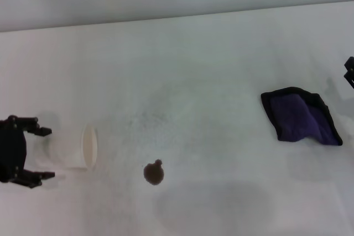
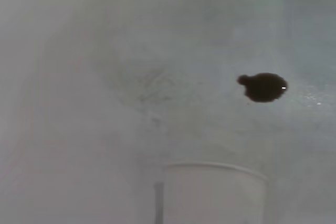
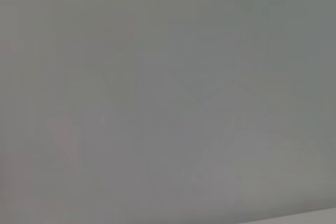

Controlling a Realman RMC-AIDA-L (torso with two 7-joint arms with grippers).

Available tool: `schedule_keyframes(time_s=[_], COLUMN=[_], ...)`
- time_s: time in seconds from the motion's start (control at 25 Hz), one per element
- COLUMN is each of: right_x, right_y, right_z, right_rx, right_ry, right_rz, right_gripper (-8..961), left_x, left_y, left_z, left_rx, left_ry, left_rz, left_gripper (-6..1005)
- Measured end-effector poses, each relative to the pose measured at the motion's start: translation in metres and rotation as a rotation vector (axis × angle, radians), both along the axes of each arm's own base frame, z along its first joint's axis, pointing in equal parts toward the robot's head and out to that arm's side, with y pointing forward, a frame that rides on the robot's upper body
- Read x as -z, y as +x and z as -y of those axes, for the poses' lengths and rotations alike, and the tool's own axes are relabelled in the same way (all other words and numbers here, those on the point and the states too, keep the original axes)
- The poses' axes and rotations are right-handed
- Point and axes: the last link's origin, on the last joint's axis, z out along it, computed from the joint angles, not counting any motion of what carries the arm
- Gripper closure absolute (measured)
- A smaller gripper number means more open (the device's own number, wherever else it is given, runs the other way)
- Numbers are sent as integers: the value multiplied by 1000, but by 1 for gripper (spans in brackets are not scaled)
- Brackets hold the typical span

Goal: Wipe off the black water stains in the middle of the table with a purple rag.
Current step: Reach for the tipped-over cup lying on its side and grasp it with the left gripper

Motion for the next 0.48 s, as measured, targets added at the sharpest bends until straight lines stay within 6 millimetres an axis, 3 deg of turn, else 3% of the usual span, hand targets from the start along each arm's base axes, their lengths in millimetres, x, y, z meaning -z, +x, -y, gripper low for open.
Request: schedule_keyframes(time_s=[0.28, 0.48], right_x=[1, 2], right_y=[1, 0], right_z=[2, 2], right_rx=[3, 2], right_ry=[-3, -6], right_rz=[-1, -4], right_gripper=[83, 83], left_x=[-2, 10], left_y=[6, 1], left_z=[-11, -14], left_rx=[45, 51], left_ry=[47, 48], left_rz=[-1, -6], left_gripper=[123, 137])
